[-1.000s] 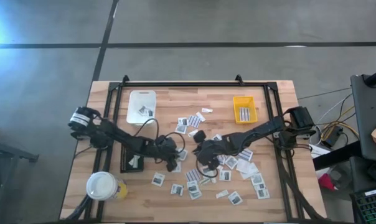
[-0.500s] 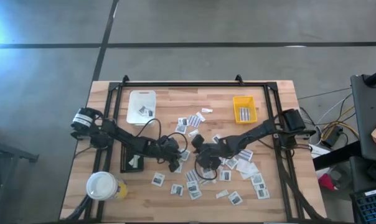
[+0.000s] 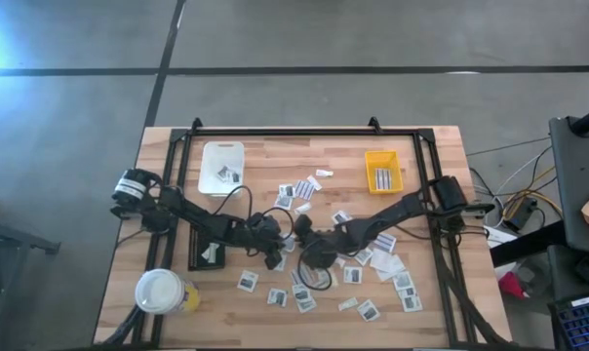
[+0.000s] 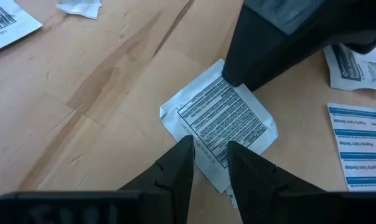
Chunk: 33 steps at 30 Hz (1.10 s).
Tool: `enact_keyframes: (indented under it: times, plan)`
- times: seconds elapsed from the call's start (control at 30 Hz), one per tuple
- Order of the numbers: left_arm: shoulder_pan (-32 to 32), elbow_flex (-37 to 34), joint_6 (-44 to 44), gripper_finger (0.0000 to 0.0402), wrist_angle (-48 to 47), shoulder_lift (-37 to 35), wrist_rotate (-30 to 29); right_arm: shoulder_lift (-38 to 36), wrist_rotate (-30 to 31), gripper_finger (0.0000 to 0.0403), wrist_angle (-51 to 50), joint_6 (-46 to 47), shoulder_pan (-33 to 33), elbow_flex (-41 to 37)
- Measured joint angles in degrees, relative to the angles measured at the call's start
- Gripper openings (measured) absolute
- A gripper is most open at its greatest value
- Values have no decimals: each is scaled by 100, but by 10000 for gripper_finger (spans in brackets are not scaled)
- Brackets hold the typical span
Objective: Pick & Place First Aid Supplies
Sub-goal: Put the gray towelette pack into the white bin
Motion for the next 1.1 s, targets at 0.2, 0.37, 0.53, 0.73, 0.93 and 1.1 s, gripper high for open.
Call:
enact_keyframes:
  times: [0.2, 0.37, 0.53, 0.73, 0.93, 1.1]
  plan:
    - [2, 7, 2, 115, 65, 1, 97, 67, 58, 106, -11, -50, -7, 124]
    - [0, 0, 174, 115, 346, 16, 243, 70, 63, 94, -34, -29, -7, 145]
    - [2, 0, 232, 115, 418, 18, 248, 70, 70, 71, -51, 244, -2, 139]
    - [17, -4, 291, 115, 428, 14, 210, 70, 10, 31, -49, 245, 26, 134]
    - [17, -4, 520, 115, 455, -54, 200, 69, -6, 10, -54, 363, 49, 132]
    - [17, -4, 854, 115, 344, -363, 171, -22, 13, 9, -287, 461, 59, 124]
